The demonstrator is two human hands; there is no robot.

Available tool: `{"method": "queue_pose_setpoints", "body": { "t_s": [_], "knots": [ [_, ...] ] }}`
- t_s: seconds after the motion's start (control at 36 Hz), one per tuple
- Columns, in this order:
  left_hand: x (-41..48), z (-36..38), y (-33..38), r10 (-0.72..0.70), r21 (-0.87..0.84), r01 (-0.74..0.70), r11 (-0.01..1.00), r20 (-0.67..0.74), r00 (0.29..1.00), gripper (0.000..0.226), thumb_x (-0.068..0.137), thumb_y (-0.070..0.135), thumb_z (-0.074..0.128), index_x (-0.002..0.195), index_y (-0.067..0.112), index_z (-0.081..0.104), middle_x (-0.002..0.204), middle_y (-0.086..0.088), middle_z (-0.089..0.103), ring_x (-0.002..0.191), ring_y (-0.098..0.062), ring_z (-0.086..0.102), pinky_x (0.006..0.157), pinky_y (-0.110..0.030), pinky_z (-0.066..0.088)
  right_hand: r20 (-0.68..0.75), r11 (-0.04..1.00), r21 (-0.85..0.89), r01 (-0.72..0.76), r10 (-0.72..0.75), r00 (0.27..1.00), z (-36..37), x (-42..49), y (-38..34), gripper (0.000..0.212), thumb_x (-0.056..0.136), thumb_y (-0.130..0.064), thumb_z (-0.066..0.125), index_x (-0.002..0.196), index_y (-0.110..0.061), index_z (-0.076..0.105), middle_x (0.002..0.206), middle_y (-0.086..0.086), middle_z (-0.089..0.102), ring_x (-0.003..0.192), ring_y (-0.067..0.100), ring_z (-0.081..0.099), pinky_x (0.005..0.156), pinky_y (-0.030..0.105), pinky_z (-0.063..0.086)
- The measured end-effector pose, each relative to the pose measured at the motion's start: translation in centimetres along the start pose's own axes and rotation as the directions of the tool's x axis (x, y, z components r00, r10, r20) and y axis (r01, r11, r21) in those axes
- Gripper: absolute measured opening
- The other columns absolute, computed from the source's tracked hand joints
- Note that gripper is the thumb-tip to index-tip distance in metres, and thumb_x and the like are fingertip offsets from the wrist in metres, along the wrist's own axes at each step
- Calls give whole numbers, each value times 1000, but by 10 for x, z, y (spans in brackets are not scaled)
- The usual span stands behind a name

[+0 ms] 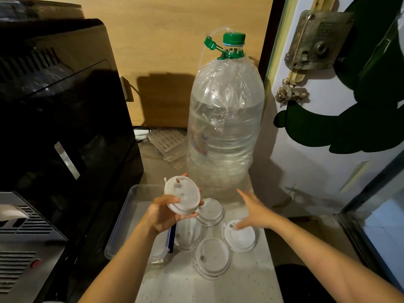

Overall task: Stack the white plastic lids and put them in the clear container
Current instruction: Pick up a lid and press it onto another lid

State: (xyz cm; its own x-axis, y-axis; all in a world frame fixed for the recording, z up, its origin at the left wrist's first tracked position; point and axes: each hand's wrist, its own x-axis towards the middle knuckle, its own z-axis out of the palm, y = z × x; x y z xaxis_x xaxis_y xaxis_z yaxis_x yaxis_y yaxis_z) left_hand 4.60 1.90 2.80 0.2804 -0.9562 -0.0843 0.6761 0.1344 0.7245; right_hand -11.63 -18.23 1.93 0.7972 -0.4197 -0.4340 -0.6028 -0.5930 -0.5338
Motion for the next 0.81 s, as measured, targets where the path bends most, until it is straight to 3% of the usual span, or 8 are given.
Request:
{"method": "queue_pose_setpoints", "body": {
  "t_s": [0.11,0.25,0.5,0.81],
  "knots": [
    [-2,-2,-3,-43,-9,43,999,37,998,83,41,15,84,117,24,52,108,-19,68,97,-43,64,70,-44,59,100,980,-196,28,-8,995,24,-3,15,120,65,-29,82,150,-26,-3,160,-1,-10,148,22,0,119,38,18],
    [-4,-4,-7,-52,-24,53,998,41,998,77,41,17,83,114,22,59,111,-24,66,104,-48,59,78,-46,56,135,959,-283,20,19,991,41,-4,19,117,67,-30,81,150,-26,-1,161,-3,-5,148,22,2,118,39,18],
    [-11,-7,-14,-57,2,57,998,-20,998,78,42,23,82,115,22,54,110,-23,66,100,-42,63,76,-43,56,73,953,-301,29,-7,997,52,0,18,97,69,-24,79,146,-20,20,152,0,25,140,23,24,110,37,36],
    [-13,-10,-19,-62,3,63,998,-103,993,86,35,24,87,115,22,54,108,-20,65,97,-41,65,74,-43,59,-34,974,-226,-7,-1,999,32,2,14,94,66,-30,81,142,-22,26,149,0,32,135,23,33,104,37,40]
  ]
}}
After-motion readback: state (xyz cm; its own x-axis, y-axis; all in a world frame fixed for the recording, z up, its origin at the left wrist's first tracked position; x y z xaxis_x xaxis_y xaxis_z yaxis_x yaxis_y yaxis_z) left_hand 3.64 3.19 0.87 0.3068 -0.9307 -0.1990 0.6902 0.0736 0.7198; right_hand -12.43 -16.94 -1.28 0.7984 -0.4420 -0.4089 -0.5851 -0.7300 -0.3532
